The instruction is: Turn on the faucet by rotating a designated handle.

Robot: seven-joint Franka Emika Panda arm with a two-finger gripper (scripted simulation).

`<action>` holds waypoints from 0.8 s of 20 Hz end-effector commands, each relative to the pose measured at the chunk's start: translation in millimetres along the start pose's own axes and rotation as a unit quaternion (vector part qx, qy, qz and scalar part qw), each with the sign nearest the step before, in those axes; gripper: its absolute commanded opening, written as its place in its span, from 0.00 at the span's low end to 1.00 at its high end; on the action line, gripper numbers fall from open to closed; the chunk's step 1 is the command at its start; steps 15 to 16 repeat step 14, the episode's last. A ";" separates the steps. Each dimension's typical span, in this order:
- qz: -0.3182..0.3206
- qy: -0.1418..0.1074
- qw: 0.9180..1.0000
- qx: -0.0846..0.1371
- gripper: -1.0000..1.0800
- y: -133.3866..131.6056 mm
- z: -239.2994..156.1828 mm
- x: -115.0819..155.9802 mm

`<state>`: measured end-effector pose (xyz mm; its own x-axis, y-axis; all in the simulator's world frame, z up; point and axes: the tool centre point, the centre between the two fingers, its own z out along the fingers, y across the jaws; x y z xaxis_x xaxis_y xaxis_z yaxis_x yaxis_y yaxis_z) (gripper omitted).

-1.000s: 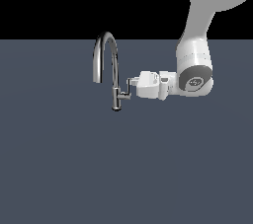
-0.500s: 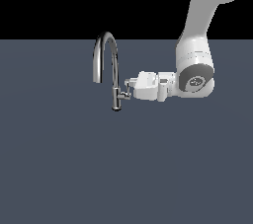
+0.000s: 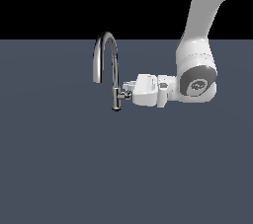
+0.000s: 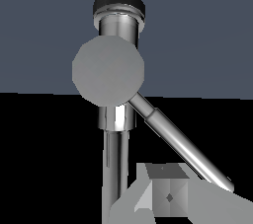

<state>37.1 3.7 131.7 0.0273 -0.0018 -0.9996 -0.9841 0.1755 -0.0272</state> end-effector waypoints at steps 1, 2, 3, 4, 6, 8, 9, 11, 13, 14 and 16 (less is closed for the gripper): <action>0.012 0.002 1.000 0.002 0.00 16.9 -6.4 14.3; 0.012 0.002 1.000 0.002 0.00 20.9 -6.6 15.8; 0.012 0.002 1.000 0.002 0.00 20.9 -6.6 15.8; 0.000 -0.001 1.000 -0.002 0.00 10.5 1.3 3.3; 0.002 -0.001 1.000 -0.001 0.00 16.2 -0.4 16.9; 0.005 0.000 1.000 -0.001 0.00 21.8 -2.1 30.3; 0.006 0.000 1.000 0.000 0.00 24.7 -3.0 37.0; 0.008 0.001 1.000 0.000 0.00 30.3 -4.7 50.2; 0.011 0.001 1.000 0.001 0.00 35.8 -6.4 63.2; 0.011 0.001 1.000 0.001 0.00 35.8 -6.4 63.2; 0.011 0.001 1.000 0.001 0.00 35.8 -6.4 63.2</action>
